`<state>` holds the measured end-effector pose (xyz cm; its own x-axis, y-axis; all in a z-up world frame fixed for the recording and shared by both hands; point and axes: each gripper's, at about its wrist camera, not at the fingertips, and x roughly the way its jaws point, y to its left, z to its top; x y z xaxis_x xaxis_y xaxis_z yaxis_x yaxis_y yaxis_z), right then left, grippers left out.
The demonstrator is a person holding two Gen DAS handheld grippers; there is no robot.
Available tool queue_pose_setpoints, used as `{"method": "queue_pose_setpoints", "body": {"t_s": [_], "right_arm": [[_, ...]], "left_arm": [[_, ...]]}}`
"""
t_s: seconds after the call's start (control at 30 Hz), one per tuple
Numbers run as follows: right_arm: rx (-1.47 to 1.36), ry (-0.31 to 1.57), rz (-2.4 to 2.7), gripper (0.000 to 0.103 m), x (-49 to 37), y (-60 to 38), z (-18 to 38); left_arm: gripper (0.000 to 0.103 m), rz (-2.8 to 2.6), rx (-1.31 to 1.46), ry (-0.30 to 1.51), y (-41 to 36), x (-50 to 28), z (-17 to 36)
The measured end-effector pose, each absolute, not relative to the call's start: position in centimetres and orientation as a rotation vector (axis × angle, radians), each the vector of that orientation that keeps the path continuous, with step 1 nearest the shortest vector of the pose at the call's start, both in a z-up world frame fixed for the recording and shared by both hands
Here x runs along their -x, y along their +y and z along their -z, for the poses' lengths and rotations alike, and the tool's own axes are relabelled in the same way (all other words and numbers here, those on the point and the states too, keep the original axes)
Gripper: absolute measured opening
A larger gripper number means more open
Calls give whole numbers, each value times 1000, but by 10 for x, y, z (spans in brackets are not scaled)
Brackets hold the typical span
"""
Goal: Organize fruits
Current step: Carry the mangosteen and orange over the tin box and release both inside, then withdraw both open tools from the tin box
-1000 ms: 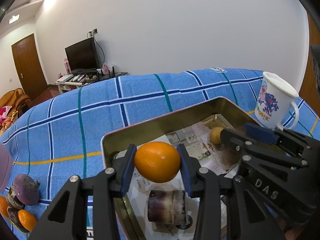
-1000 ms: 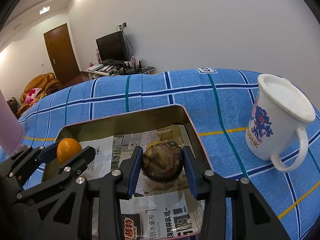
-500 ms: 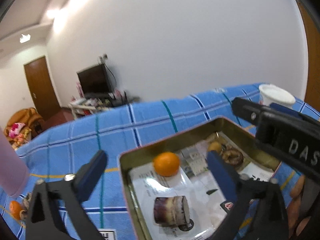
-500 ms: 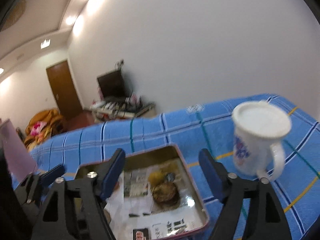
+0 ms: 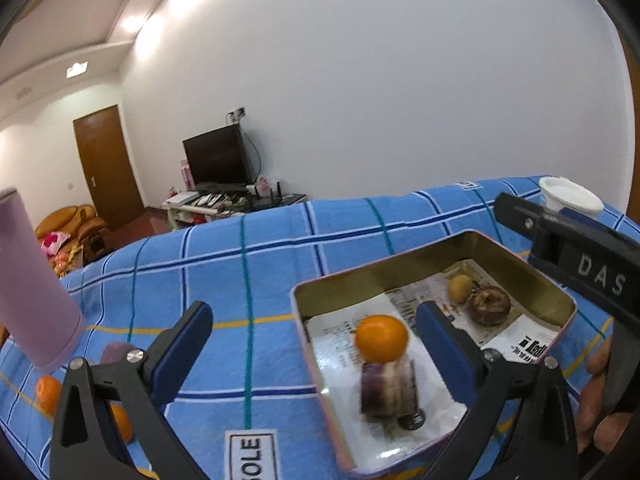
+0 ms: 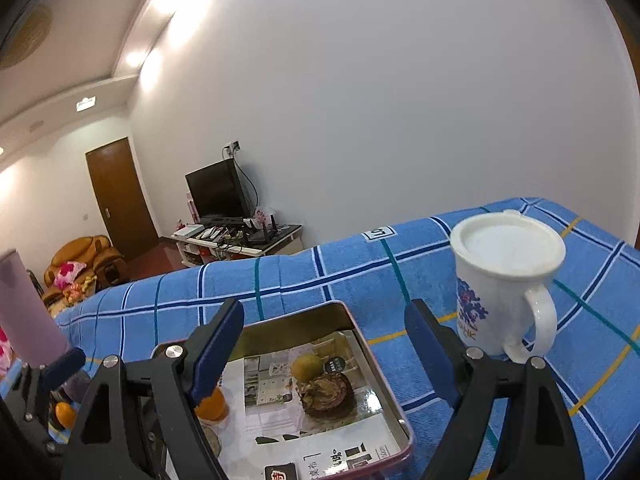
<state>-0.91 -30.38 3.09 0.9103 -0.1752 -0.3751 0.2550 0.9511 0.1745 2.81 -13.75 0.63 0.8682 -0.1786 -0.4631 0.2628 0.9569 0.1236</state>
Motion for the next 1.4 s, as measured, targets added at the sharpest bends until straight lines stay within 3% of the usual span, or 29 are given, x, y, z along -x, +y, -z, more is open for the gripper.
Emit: {"method": "queue_pose_setpoints", "body": {"t_s": [0.37,1.4], "right_arm": [[-88,278,223,84,23,-273,-32],[-165,316,126,84,28,-227,-23]], "left_arm": [[103,160,-142,471,-102,-19,-4],[103,73,-196,480,-24,-4,-2]]}}
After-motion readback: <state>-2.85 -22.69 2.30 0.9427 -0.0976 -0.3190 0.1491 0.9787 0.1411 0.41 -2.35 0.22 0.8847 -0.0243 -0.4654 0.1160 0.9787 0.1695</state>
